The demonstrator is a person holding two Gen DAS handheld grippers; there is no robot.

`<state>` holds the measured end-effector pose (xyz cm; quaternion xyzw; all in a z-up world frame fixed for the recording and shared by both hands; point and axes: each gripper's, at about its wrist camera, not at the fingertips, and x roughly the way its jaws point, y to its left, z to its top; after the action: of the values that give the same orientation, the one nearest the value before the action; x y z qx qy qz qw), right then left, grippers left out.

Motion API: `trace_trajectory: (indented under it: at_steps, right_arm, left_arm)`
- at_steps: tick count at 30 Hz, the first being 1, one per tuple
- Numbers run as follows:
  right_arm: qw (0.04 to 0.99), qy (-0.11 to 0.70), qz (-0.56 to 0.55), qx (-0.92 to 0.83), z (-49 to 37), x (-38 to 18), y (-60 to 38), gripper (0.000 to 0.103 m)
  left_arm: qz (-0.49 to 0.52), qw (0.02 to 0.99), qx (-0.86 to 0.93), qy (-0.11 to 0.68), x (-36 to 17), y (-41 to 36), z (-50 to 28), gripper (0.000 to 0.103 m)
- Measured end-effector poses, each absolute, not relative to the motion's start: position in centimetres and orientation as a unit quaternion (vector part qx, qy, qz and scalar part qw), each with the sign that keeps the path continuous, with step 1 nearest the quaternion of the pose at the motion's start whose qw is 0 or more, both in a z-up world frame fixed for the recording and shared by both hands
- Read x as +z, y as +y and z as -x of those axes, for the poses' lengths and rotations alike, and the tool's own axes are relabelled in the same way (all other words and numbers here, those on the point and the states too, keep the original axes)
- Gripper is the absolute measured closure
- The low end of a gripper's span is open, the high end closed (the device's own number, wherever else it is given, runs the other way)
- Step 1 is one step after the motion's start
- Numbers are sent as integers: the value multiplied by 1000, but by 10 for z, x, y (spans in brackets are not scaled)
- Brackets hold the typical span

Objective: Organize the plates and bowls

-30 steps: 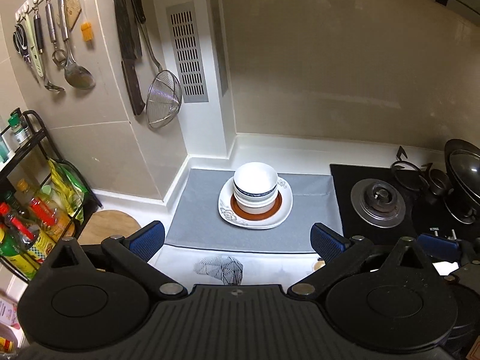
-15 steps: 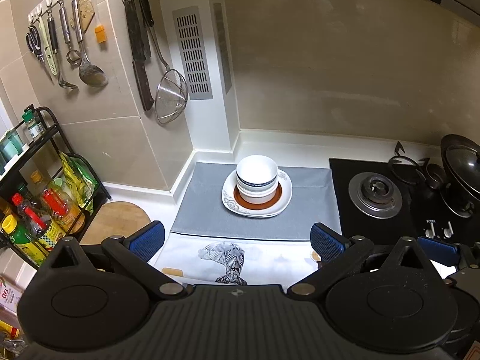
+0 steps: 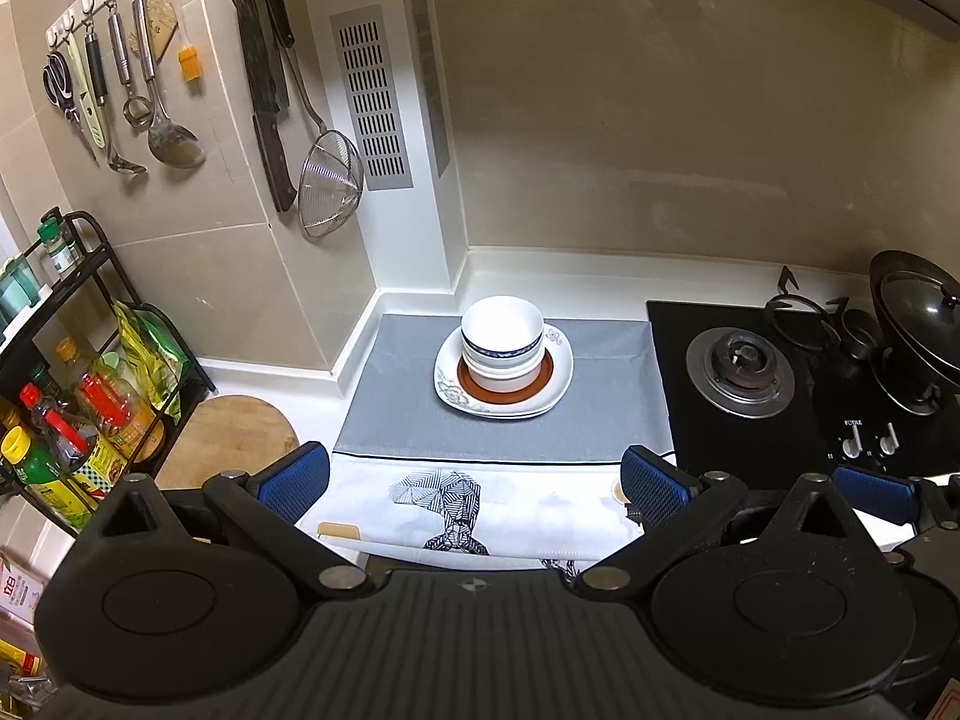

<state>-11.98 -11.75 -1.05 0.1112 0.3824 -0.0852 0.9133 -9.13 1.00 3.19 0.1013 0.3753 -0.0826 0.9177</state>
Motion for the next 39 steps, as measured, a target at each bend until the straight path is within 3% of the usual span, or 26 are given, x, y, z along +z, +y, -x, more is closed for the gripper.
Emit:
trace_trajectory:
  at_steps: [39]
  right_arm:
    - [913,384,-108,-87,124,-16,-112,1]
  left_arm:
    - [-110,916,-80,376,28,7,95,0]
